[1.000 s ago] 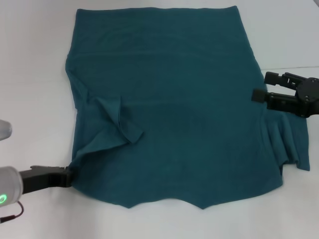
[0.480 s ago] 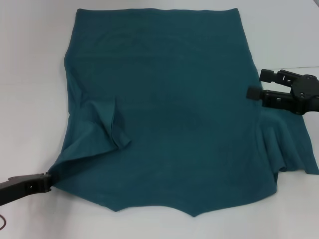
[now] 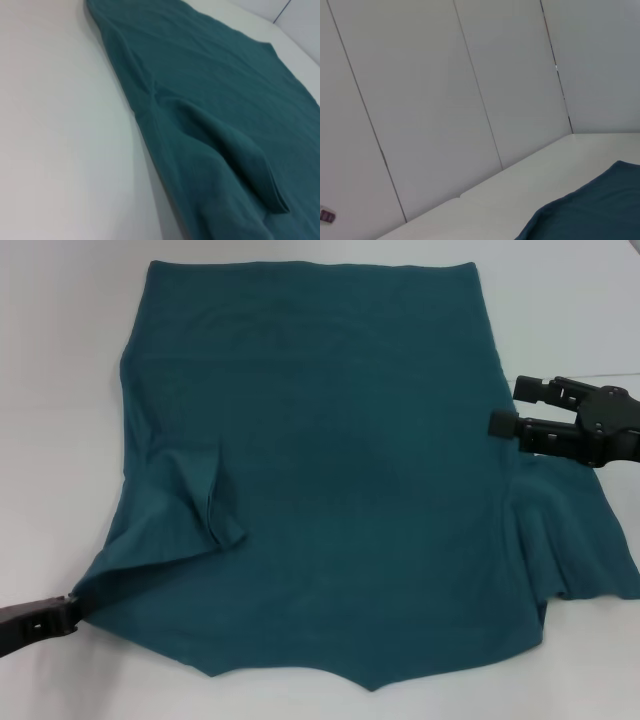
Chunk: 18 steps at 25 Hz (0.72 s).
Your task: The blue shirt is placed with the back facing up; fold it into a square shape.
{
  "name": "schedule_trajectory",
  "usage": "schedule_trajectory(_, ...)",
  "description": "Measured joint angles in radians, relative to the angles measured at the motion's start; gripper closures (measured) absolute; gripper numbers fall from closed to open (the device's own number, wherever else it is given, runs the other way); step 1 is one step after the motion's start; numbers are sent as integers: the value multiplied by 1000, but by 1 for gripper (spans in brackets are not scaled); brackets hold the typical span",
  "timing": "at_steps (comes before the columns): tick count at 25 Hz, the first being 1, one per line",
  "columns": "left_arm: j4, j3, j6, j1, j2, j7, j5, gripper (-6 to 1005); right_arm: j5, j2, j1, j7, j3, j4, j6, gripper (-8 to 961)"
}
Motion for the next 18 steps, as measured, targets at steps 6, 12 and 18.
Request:
schedule_trajectory(6,-8,-10,23,4,0,25,-7,992,0,0,1,1,0,0,-1,126)
schedule_trajectory(12,-15,-59,133,-5,0,90,-36,992,-1,2,2,2,0,0,-3,127)
schedule_trajectory(18,-23,-154,254,-9,0,95,-58,915,-2,1,2,3,-8,-4,-4,129)
